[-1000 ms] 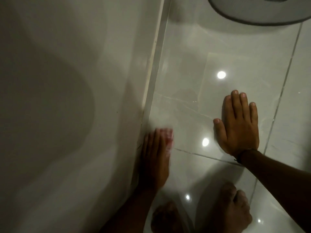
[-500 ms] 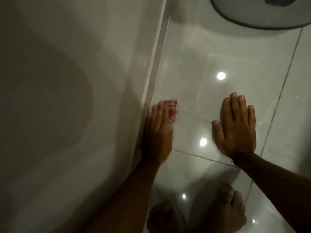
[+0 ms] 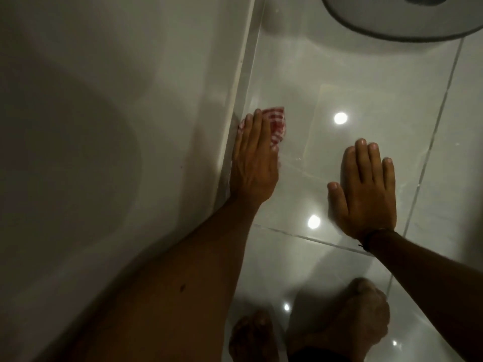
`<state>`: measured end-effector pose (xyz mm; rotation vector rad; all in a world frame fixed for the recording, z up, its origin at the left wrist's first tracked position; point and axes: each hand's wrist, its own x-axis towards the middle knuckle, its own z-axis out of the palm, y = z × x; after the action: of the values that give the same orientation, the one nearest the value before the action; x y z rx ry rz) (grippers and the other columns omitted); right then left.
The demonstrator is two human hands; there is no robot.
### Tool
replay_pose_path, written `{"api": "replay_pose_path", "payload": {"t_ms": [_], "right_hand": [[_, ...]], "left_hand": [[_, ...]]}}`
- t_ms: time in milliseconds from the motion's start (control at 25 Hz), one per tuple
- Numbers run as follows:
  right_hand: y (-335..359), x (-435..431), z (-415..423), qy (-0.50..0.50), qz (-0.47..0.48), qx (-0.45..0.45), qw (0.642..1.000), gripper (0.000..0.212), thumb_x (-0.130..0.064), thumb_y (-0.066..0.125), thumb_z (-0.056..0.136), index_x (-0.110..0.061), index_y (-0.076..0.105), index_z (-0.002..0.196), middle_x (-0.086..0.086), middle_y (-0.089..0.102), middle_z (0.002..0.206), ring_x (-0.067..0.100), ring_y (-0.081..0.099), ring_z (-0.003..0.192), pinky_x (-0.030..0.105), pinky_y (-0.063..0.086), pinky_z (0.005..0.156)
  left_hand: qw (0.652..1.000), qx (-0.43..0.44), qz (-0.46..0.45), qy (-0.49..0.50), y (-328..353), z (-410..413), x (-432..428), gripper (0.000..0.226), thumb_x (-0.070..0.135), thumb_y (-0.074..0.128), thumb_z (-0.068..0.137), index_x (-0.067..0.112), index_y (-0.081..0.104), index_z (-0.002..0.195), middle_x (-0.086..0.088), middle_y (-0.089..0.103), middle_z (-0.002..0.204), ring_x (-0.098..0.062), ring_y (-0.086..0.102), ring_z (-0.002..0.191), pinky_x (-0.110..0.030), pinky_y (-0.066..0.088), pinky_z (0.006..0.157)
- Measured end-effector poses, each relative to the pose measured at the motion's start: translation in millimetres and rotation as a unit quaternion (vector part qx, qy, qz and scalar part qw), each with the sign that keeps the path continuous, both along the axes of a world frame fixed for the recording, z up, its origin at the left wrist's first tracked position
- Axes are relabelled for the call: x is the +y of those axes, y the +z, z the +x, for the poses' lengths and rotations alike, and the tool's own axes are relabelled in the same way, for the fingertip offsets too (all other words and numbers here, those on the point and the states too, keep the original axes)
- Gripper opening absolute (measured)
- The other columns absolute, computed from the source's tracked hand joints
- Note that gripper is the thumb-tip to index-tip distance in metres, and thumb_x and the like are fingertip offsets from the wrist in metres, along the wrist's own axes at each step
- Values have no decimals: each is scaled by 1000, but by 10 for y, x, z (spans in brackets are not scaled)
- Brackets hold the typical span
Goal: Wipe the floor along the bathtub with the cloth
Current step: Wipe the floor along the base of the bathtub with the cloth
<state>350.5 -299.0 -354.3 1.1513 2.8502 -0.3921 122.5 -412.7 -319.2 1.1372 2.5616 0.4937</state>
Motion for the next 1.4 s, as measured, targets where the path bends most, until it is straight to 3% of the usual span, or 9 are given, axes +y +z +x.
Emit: {"api": "replay_pose_path", "payload": {"t_ms": [200, 320, 520, 680, 1000, 1160, 1400], "right_hand": [[98, 23, -11, 15, -31, -7, 999, 81, -52, 31, 108, -7, 12, 173, 15, 3, 183, 33, 1, 170, 51, -2, 136], [135, -79, 149, 1, -42, -12, 999, 81, -52, 29, 108, -8, 9, 173, 14, 0, 183, 34, -2, 170, 55, -2, 136], [100, -248, 200, -10, -28, -31, 999, 80, -48, 27, 107, -6, 10, 173, 17, 2, 183, 35, -1, 170, 60, 2, 135], [125, -215, 191, -21, -21, -26, 999, 79, -49, 25, 107, -6, 11, 172, 17, 3, 182, 34, 0, 170, 59, 1, 135], [170, -231, 265, -8, -35, -28, 999, 80, -50, 24, 108, -5, 11, 173, 16, 2, 183, 35, -1, 170, 61, 4, 135], [157, -260, 278, -4, -47, -13, 999, 80, -52, 29, 109, -7, 11, 173, 15, 3, 183, 33, -1, 170, 59, 2, 135], [376, -190, 199, -32, -88, 11, 996, 84, -57, 30, 107, -9, 14, 173, 12, 4, 183, 34, 1, 169, 56, 6, 136]], "left_hand": [[998, 27, 53, -5, -104, 406, -701, 60, 30, 40, 106, -3, 36, 157, -24, 38, 165, -37, 30, 158, -53, 26, 130], [999, 22, 34, 0, -113, 696, -1112, 59, 27, 43, 106, -1, 37, 157, -21, 38, 165, -34, 30, 158, -55, 30, 128], [998, 45, 31, -32, -169, 341, -692, 62, 34, 31, 107, 0, 33, 159, -21, 35, 167, -37, 29, 158, -52, 25, 130], [999, 5, 30, -30, -78, -38, -48, 66, 34, 30, 105, 0, 26, 161, -21, 27, 171, -36, 21, 161, -51, 16, 133], [1000, -24, -8, -16, -74, 678, -1128, 70, 47, 30, 106, 8, 21, 164, -13, 23, 173, -28, 16, 163, -46, 15, 134], [999, 5, 49, -8, -67, 301, -538, 66, 37, 41, 106, 3, 29, 161, -18, 31, 170, -33, 24, 160, -47, 17, 133], [991, -4, 128, 29, 33, 35, -9, 48, 0, 59, 97, -10, 52, 143, -30, 55, 149, -49, 48, 144, -56, 34, 124]]}}
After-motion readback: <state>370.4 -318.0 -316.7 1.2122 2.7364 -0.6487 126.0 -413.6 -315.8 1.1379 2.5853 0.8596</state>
